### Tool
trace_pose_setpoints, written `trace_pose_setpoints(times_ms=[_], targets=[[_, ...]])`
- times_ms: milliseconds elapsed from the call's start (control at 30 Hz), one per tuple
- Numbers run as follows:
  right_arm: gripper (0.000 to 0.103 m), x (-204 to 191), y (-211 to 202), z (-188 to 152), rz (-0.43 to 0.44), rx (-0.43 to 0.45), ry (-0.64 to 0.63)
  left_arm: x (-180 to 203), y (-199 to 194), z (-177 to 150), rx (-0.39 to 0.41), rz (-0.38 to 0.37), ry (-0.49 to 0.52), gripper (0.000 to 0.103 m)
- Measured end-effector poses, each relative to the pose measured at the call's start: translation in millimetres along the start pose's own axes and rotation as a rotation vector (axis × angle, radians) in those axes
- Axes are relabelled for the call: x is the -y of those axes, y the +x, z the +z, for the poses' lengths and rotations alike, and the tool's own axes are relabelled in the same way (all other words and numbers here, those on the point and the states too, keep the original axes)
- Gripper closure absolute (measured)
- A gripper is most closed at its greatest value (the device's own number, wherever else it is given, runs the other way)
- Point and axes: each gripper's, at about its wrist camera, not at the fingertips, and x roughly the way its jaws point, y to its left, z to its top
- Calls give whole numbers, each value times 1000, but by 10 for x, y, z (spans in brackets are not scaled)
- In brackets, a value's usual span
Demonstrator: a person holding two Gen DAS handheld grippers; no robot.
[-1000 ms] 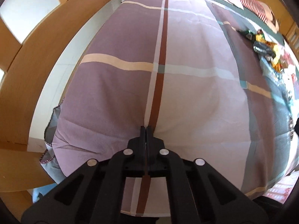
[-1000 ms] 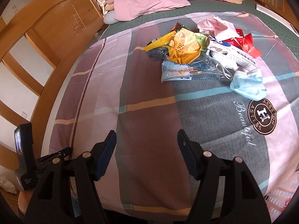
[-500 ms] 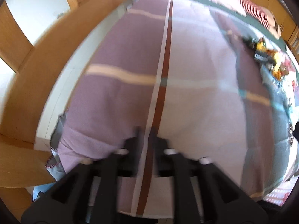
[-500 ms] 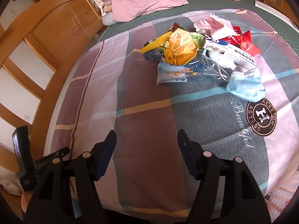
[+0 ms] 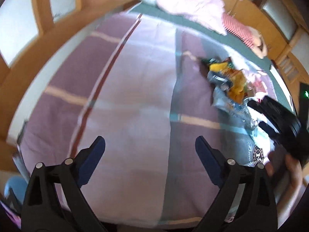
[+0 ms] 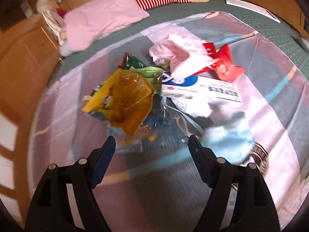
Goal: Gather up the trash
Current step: 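Grasp the clear printed plastic wrapper with the right tool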
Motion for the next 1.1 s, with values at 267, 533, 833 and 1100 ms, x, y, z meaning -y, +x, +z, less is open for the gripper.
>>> trace_pose_setpoints(times_ms=[267, 533, 833, 1100], targets=[[21, -489, 648, -15, -107, -57, -266, -252, 176, -26, -100, -31, -173, 8], [98, -611, 663, -139, -19, -131, -361, -457, 156, -58, -117, -33, -254, 7], [102, -713, 509, -409, 203, -297, -363, -533, 159, -36, -113, -14, -285, 7], [78, -643, 218, -313, 230, -220, -288, -578, 194, -44, -114, -5, -316, 6]])
